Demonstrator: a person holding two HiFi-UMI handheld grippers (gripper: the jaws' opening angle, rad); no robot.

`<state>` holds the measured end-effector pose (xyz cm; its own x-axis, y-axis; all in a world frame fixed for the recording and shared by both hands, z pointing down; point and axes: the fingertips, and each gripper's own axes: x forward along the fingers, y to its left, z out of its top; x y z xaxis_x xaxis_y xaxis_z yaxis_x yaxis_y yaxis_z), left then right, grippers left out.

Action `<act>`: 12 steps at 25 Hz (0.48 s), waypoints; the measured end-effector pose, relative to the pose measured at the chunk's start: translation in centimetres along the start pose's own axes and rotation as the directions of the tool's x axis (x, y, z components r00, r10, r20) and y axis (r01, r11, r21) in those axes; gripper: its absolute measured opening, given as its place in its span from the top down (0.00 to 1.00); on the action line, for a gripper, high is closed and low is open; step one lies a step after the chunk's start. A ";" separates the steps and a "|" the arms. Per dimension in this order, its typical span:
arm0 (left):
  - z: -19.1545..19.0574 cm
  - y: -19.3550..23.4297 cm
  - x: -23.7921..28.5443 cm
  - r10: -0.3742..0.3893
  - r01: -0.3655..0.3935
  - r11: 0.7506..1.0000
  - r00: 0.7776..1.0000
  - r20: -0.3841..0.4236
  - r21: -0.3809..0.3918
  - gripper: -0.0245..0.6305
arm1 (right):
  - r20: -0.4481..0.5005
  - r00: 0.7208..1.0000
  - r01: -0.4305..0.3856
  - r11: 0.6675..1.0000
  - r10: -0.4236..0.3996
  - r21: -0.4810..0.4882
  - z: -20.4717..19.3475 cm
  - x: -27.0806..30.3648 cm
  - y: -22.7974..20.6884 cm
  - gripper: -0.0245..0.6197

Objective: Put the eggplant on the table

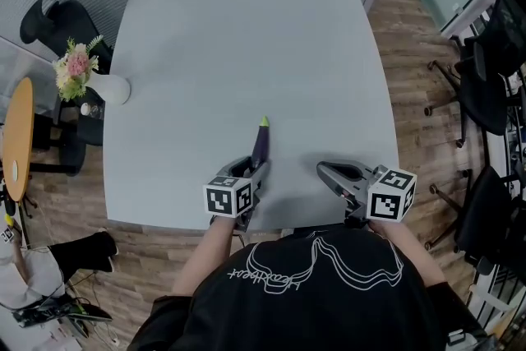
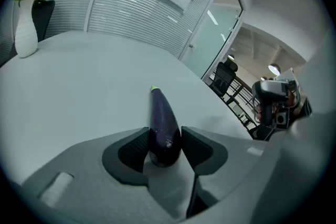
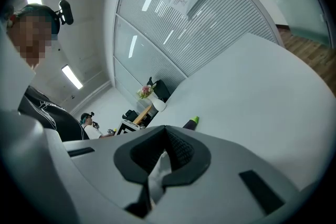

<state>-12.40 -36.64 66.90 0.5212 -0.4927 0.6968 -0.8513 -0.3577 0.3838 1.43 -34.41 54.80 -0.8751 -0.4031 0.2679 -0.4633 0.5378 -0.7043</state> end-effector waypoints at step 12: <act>-0.1 -0.4 0.1 0.012 -0.012 0.999 1.000 0.009 0.030 0.66 | -0.001 1.000 -0.006 1.000 0.007 0.023 -1.2 -0.5 -0.2 0.95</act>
<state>-12.00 -36.46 66.91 0.5113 -0.5044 0.6958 -0.8555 -0.3753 0.3566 1.78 -33.45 55.54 -0.8782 -0.3989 0.2638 -0.4542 0.5229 -0.7213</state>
